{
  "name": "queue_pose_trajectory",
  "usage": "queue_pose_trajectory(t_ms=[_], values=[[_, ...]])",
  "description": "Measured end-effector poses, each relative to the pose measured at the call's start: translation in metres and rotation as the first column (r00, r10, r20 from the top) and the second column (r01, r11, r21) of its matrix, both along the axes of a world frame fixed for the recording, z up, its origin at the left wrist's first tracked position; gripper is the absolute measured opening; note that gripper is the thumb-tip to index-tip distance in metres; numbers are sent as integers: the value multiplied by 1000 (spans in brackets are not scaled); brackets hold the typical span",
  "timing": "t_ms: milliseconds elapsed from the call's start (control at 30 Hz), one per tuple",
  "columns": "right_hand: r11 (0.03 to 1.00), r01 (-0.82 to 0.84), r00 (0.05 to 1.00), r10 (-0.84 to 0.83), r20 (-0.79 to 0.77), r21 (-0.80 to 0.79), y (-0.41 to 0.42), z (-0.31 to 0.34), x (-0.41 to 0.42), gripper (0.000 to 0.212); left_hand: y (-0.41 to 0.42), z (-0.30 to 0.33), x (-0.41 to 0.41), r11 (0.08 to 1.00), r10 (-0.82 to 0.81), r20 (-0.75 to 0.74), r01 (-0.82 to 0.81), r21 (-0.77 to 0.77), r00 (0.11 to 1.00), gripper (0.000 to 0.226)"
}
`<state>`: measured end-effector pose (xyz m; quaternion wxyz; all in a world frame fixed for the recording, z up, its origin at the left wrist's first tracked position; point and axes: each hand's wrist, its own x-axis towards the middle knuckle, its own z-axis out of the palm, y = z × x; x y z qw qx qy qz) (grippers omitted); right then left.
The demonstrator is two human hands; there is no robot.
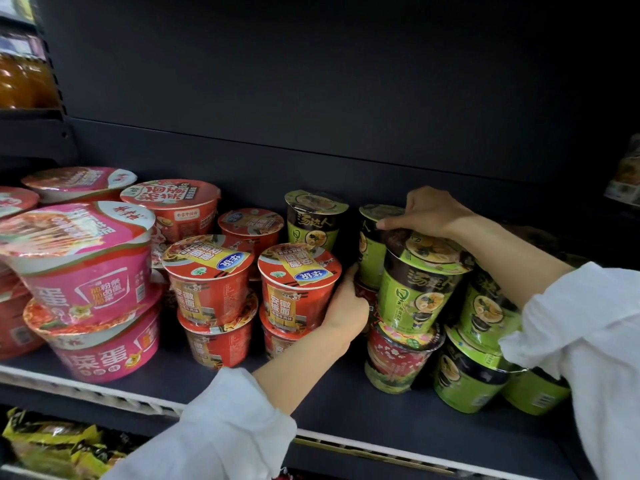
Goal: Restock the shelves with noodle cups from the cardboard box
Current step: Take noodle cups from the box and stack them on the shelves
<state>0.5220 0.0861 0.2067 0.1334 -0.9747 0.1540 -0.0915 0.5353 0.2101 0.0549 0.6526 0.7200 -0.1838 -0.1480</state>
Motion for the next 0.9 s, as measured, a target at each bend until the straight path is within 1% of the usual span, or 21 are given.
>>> queue_pose_trajectory(t_ms=[133, 233, 400, 500, 600, 667, 700, 767, 833, 900], values=[[997, -45, 998, 42, -45, -63, 0, -2, 5, 52, -11, 4, 9, 999, 26, -10, -26, 45, 1000, 64], [994, -106, 993, 104, -59, -33, 1, -9, 5, 52, -19, 7, 16, 998, 33, -73, -30, 50, 997, 61], [989, -143, 989, 144, -14, 34, -1, -11, 5, 41, -19, 0, 14, 998, 46, -222, -57, -41, 974, 61], [980, -176, 984, 175, 14, 88, -1, -9, 3, 36, -18, -6, 8, 992, 21, -251, -52, -117, 968, 62], [969, -186, 983, 183, 31, 165, -2, -6, 1, 29, -13, -11, 4, 981, 21, -240, -66, -181, 970, 67], [977, -163, 987, 163, 12, 137, -2, -6, 3, 26, -11, -8, 2, 977, 45, -210, -87, -194, 977, 69], [984, -143, 990, 144, 1, 110, 0, -7, 5, 28, -12, -4, 2, 977, 64, -186, -99, -187, 980, 67], [994, -105, 994, 106, -9, 31, 3, -9, 12, 38, -15, 1, 3, 980, 106, -144, -127, -150, 984, 63], [995, -95, 996, 94, -3, -40, 5, -10, 17, 43, -17, 6, 6, 985, 135, -151, -149, -88, 979, 55], [992, -102, 995, 101, -27, -76, 6, -9, 19, 41, -19, 10, 12, 991, 121, -195, -130, -35, 973, 48]])
